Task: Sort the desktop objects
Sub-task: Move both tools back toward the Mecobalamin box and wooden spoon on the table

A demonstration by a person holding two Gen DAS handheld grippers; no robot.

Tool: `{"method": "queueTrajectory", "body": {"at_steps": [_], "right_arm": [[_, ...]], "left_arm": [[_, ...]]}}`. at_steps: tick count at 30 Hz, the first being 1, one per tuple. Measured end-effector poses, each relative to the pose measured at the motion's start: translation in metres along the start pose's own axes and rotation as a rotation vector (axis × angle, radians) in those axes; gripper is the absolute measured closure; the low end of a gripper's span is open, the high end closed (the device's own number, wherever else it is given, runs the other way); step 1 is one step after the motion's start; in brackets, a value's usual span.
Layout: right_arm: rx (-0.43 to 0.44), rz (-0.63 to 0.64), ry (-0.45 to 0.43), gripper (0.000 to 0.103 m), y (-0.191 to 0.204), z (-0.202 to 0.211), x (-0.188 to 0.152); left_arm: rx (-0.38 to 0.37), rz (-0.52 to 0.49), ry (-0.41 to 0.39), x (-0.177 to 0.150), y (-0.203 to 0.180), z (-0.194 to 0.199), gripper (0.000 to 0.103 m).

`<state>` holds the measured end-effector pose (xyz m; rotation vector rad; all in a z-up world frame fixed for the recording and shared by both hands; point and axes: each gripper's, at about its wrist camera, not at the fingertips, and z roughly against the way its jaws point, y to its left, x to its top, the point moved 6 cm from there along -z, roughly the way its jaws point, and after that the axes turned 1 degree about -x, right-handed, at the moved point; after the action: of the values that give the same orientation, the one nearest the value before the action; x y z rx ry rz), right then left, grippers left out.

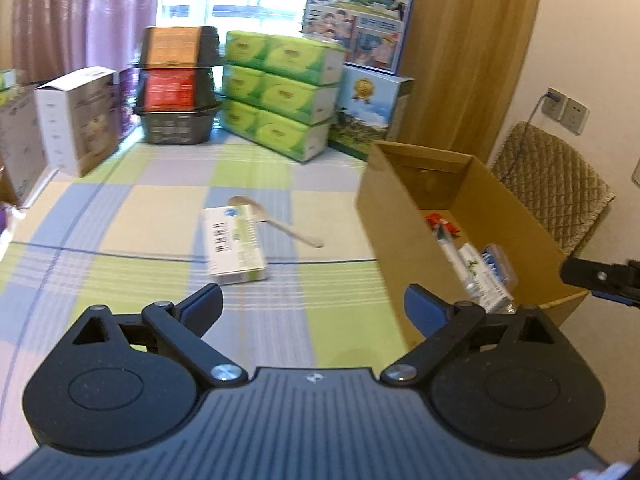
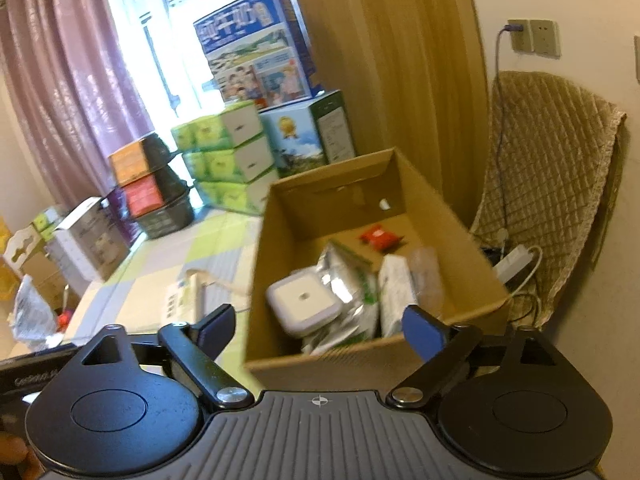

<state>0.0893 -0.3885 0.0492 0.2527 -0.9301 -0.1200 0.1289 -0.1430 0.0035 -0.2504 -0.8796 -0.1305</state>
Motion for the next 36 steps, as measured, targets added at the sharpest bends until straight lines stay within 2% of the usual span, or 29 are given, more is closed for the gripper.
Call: {"method": "queueTrajectory", "body": {"at_steps": [7, 14, 26, 36], "right_arm": [[0.055, 0.053, 0.038, 0.002, 0.049, 0.009, -0.024], [0.080, 0.095, 0.069, 0.002, 0.082, 0.009, -0.044], [0.114, 0.170, 0.106, 0.002, 0.117, -0.002, -0.059], [0.128, 0.202, 0.121, 0.002, 0.126, -0.013, -0.065]], "left_arm": [[0.092, 0.004, -0.010, -0.010, 0.040, 0.031, 0.002], [0.162, 0.007, 0.007, -0.017, 0.072, 0.051, 0.002], [0.208, 0.048, 0.015, -0.020, 0.105, 0.062, 0.002], [0.213, 0.059, 0.026, -0.023, 0.112, 0.054, 0.002]]}}
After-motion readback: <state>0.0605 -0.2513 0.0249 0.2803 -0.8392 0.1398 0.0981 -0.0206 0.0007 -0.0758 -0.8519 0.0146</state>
